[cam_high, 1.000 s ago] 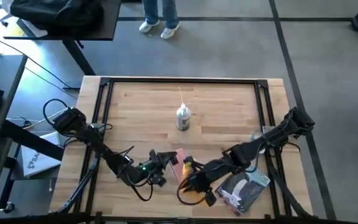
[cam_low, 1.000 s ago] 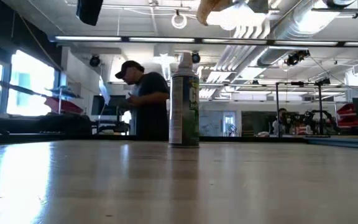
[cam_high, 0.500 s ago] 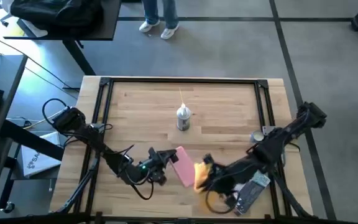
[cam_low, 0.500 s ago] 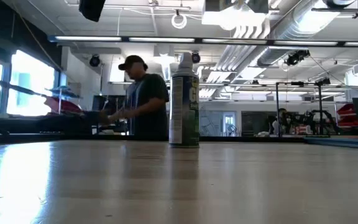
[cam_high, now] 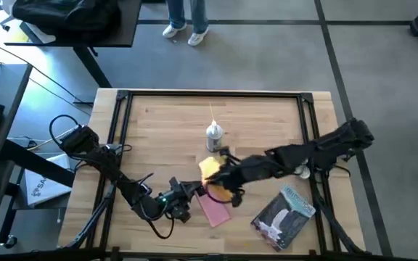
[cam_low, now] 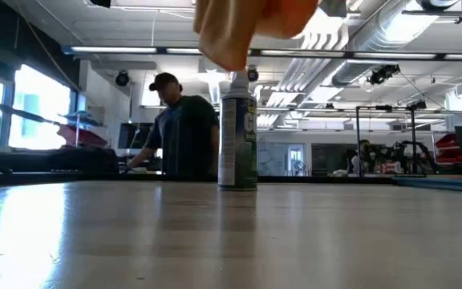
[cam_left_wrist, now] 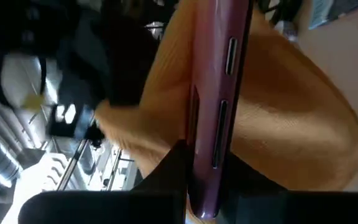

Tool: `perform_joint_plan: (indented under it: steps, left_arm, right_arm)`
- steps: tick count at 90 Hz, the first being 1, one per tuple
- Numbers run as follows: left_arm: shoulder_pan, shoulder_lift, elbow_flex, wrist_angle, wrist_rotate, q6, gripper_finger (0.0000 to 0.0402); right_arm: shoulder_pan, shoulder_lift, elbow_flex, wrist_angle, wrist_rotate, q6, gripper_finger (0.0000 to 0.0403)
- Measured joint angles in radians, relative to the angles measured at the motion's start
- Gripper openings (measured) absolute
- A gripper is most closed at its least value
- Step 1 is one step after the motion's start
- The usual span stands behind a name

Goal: Apply microfiber cloth
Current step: Wipe the phone with the microfiber towel

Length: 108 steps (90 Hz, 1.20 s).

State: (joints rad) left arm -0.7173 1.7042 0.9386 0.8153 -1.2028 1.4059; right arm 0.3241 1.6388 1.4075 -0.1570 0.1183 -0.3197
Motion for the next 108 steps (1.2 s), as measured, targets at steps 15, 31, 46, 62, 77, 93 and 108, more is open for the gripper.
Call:
perform_joint_plan:
  steps: [15, 31, 46, 62, 77, 93, 108]
  left_arm:
    - [-0.02, -0.006, -0.001, -0.004, -0.021, -0.014, 0.0016]
    - [-0.025, -0.018, -0.003, -0.01, -0.027, -0.025, 0.0016]
    - [-0.025, -0.048, -0.004, -0.015, -0.027, -0.018, 0.0016]
    - [-0.023, -0.071, -0.005, -0.017, -0.031, -0.008, 0.0016]
    - [-0.008, -0.077, -0.005, -0.032, -0.034, -0.009, 0.0016]
    - [0.021, -0.078, -0.005, -0.069, -0.033, -0.026, 0.0016]
    - [0.033, -0.095, -0.005, -0.087, -0.024, -0.026, 0.0016]
  right_arm:
    - [-0.015, 0.043, 0.001, 0.049, -0.067, 0.018, 0.0]
    - [0.022, 0.057, 0.003, 0.06, -0.088, 0.092, 0.0]
    - [0.075, 0.056, 0.005, 0.072, -0.092, 0.129, 0.0]
    - [0.12, 0.055, 0.005, 0.078, -0.05, 0.14, 0.0]
    - [0.15, 0.055, 0.005, 0.084, -0.042, 0.156, 0.0]
    - [0.172, 0.057, 0.003, 0.085, -0.043, 0.163, 0.0]
    - [0.2, 0.057, 0.003, 0.087, -0.042, 0.182, 0.0]
